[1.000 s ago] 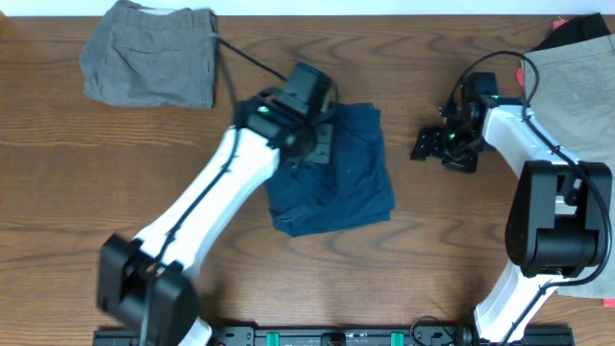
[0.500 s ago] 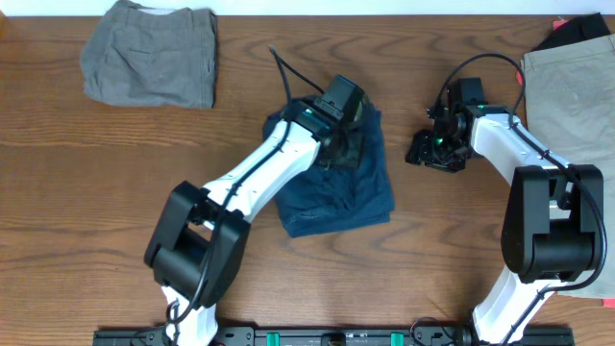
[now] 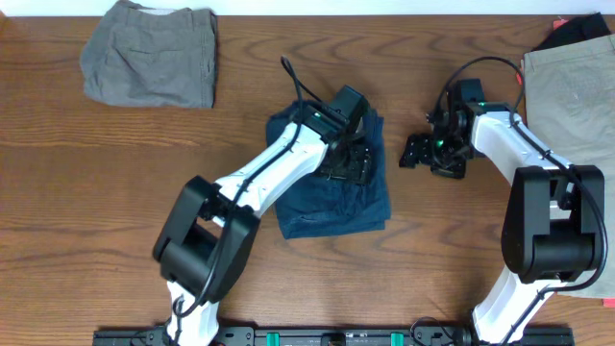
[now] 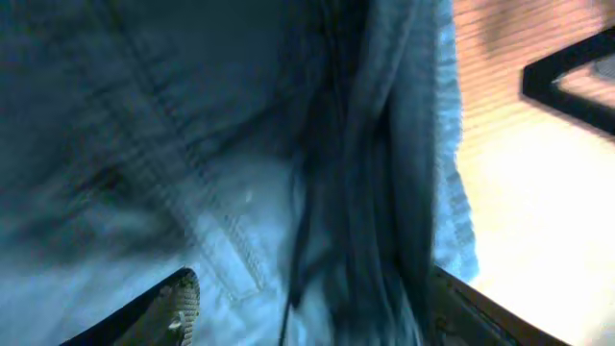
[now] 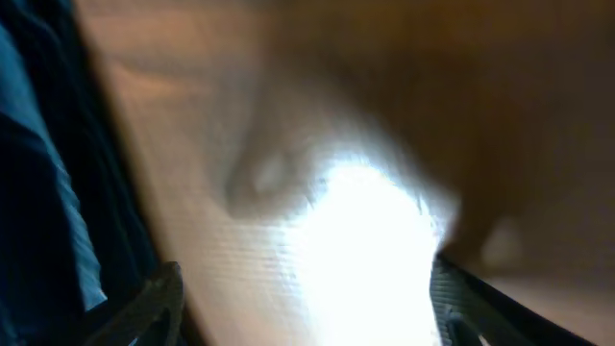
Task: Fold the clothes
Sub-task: 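Grasp the folded shorts' top edge with both grippers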
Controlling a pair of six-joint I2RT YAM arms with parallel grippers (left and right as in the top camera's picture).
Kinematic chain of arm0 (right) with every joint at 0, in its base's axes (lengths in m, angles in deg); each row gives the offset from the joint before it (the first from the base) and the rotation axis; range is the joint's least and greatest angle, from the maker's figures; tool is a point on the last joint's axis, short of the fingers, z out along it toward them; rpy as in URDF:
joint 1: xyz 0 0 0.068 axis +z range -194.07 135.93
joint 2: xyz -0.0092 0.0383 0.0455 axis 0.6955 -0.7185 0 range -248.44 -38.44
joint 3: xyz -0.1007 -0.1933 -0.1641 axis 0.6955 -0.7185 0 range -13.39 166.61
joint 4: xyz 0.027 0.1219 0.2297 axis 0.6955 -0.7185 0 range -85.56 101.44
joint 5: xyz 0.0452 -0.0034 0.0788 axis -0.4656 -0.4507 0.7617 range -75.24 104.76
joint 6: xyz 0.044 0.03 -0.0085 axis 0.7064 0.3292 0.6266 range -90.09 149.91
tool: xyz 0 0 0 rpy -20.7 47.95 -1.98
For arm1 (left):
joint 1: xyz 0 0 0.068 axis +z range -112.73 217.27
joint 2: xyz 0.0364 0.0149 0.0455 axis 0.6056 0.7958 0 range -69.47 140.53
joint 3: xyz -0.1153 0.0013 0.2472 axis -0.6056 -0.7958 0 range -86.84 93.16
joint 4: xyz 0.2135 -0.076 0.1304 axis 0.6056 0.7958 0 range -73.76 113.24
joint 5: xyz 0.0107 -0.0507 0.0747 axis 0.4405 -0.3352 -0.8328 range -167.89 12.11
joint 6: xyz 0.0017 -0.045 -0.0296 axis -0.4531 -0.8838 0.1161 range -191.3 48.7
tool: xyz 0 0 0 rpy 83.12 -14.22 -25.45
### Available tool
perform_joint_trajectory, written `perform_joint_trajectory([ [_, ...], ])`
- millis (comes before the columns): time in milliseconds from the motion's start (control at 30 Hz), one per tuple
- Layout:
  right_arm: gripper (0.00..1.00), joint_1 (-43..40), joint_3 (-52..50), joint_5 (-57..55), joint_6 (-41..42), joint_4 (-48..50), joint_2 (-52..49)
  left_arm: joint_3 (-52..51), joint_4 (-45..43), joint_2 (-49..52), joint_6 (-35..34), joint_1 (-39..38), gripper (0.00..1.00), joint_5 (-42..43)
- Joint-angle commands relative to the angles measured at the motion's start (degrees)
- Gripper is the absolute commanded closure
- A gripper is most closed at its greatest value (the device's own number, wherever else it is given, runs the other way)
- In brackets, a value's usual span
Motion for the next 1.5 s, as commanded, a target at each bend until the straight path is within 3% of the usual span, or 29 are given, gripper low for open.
perform_joint_trajectory([
  [0, 0.14, -1.18, 4.22, -1.18, -1.16, -4.26, 0.98, 1.07, 2.51, -8.35, 0.28, 1.36, 0.23, 0.26],
  [267, 0.10, -2.69, 9.94, 0.72, -4.02, -12.31, 7.58, 1.05, 7.63, -22.05, 0.33, 4.15, 0.08, -1.03],
  [400, 0.20, -0.92, 9.92, 6.64, -6.25, -13.00, 9.18, 1.05, 12.11, -26.03, 0.07, 6.78, 0.08, -5.92],
  [433, 0.28, -0.04, 9.90, 7.76, -6.43, -13.07, 9.16, 1.05, 13.62, -26.38, 0.07, 7.65, 0.09, -6.97],
  [500, 0.43, 2.34, 9.49, 8.24, -6.36, -12.63, 8.85, 0.94, 15.93, -26.29, 0.04, 9.14, 0.23, -7.30],
  [567, 0.62, 5.01, 8.70, 8.17, -6.38, -11.54, 8.55, 0.00, 17.51, -25.88, -0.46, 10.10, 0.49, -7.28],
  [633, 0.73, 7.91, 7.87, 7.91, -6.08, -10.10, 7.98, -1.36, 18.47, -25.24, -1.01, 10.38, 0.67, -6.99],
  [700, 0.77, 10.60, 7.48, 6.05, -4.72, -9.42, 7.28, -3.13, 18.47, -24.33, -1.01, 10.32, 0.79, -5.25],
  [800, 0.83, 13.90, 7.32, 2.95, -2.21, -9.16, 6.40, -7.04, 16.50, -22.69, -1.01, 10.32, 0.85, -1.09],
  [1100, 0.93, 19.21, 6.56, 1.95, -0.55, -7.69, 2.58, -17.27, 5.05, -15.06, -1.05, 10.32, 0.87, 2.80],
  [1267, 0.98, 19.67, 4.96, 1.09, -0.11, -7.37, -1.64, -17.55, 5.18, -10.21, -1.05, 10.34, 0.93, 2.78],
  [1467, 0.99, 19.02, 3.43, -10.54, 6.03, -9.55, -4.28, -17.57, 7.65, -9.01, -2.58, 10.56, 0.94, 0.26],
])
